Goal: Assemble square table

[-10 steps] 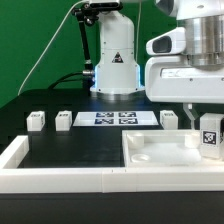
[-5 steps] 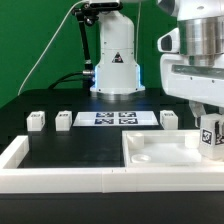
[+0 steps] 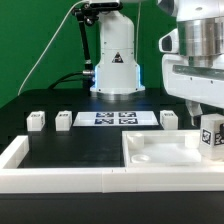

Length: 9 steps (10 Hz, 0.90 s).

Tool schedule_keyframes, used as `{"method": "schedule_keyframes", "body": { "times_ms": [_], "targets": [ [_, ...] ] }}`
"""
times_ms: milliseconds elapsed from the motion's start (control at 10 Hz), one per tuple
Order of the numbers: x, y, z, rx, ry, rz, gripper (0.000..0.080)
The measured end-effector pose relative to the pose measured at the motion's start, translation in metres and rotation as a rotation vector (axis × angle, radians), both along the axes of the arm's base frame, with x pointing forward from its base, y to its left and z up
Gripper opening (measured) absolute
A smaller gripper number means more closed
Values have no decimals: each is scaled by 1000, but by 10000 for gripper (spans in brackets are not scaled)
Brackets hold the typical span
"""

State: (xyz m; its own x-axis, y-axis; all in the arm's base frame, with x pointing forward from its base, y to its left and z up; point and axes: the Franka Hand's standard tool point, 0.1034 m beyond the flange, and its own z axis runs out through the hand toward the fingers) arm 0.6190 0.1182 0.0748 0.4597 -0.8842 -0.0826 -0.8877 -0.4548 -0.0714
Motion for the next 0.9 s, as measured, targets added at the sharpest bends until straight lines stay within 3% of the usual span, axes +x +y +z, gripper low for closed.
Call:
{"method": "schedule_keyframes", "body": {
  "times_ms": [100, 200, 900],
  "targets": [
    [0, 1, 0, -4, -16, 155, 625],
    [0, 2, 0, -6, -27, 260, 642],
    [-1, 3, 1, -22, -96, 993, 649]
  ]
}}
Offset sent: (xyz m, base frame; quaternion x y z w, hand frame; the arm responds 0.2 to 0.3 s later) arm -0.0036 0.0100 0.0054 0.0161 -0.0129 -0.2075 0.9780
